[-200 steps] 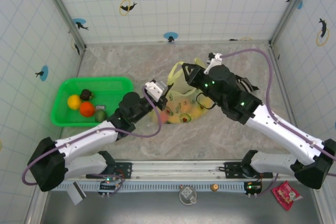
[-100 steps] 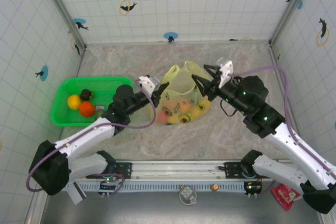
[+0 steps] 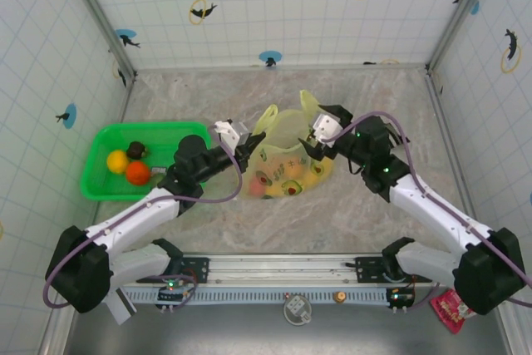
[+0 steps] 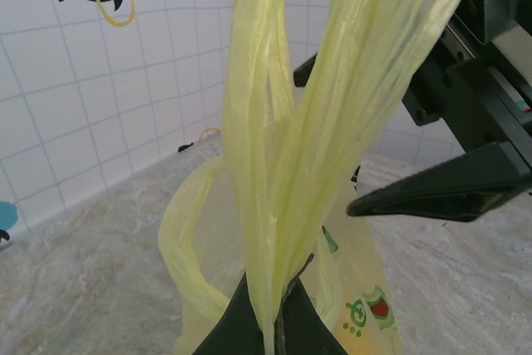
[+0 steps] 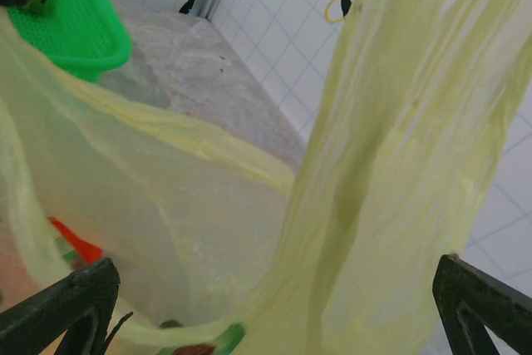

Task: Place the fake fruits into the plastic bag and tie a complex knot

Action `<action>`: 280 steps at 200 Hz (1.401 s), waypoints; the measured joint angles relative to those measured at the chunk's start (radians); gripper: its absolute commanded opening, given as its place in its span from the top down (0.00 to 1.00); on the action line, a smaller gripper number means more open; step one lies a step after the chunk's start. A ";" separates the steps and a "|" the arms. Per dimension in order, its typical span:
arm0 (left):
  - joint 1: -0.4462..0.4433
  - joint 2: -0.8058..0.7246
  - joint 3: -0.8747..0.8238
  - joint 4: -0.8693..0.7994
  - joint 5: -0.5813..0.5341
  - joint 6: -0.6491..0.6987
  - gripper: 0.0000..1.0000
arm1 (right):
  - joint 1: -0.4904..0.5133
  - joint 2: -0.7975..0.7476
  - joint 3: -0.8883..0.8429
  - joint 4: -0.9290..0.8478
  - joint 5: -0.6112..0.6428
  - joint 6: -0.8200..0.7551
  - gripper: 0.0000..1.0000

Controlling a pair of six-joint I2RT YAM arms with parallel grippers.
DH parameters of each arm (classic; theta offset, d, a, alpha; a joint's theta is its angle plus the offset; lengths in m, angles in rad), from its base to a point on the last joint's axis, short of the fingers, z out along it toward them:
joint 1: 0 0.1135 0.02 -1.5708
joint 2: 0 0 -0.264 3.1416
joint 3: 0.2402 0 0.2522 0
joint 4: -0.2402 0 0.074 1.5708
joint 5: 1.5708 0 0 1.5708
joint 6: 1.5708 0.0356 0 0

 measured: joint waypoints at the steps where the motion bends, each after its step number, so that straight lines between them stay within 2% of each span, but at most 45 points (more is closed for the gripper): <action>1: 0.000 0.000 0.000 0.000 0.000 0.000 1.00 | -0.005 0.003 0.002 0.003 -0.009 -0.002 0.01; 40: 0.000 0.000 -0.004 0.004 0.015 0.000 1.00 | -0.148 0.102 0.127 0.052 -0.257 0.023 0.05; 63: 0.000 0.000 -0.004 0.004 0.024 0.000 1.00 | -0.160 0.154 0.183 0.065 -0.358 0.036 0.06; 84: 0.000 0.000 -0.004 0.004 0.034 0.000 1.00 | -0.159 0.196 0.199 0.076 -0.430 0.047 0.14; 95: 0.000 0.000 -0.004 0.004 0.037 0.001 1.00 | -0.159 0.217 0.201 0.078 -0.454 0.049 0.27; 116: 0.000 0.000 -0.004 0.004 0.040 0.001 1.00 | -0.159 0.252 0.201 0.080 -0.480 0.060 0.44; 128: 0.002 0.000 -0.004 0.004 0.045 0.001 1.00 | -0.159 0.261 0.201 0.083 -0.484 0.060 0.63; 144: 0.006 0.000 -0.004 0.004 0.052 0.000 1.00 | -0.158 0.261 0.201 0.092 -0.487 0.073 1.00; 168: 0.015 0.003 0.001 -0.003 0.059 0.000 1.00 | -0.119 0.242 0.195 0.101 -0.426 0.073 1.00; 213: 0.016 0.060 0.078 -0.056 0.082 -0.032 1.00 | 0.065 0.081 0.041 0.138 -0.251 0.053 1.00; 238: 0.019 0.086 0.101 -0.069 0.093 -0.078 1.00 | 0.077 0.011 -0.067 0.210 -0.150 0.066 1.00; 259: 0.025 0.093 0.107 -0.087 0.109 -0.102 1.00 | 0.072 -0.025 -0.133 0.248 -0.129 0.064 1.00; 280: 0.028 0.111 0.132 -0.117 0.130 -0.105 1.00 | 0.082 -0.016 -0.114 0.211 -0.121 0.029 1.00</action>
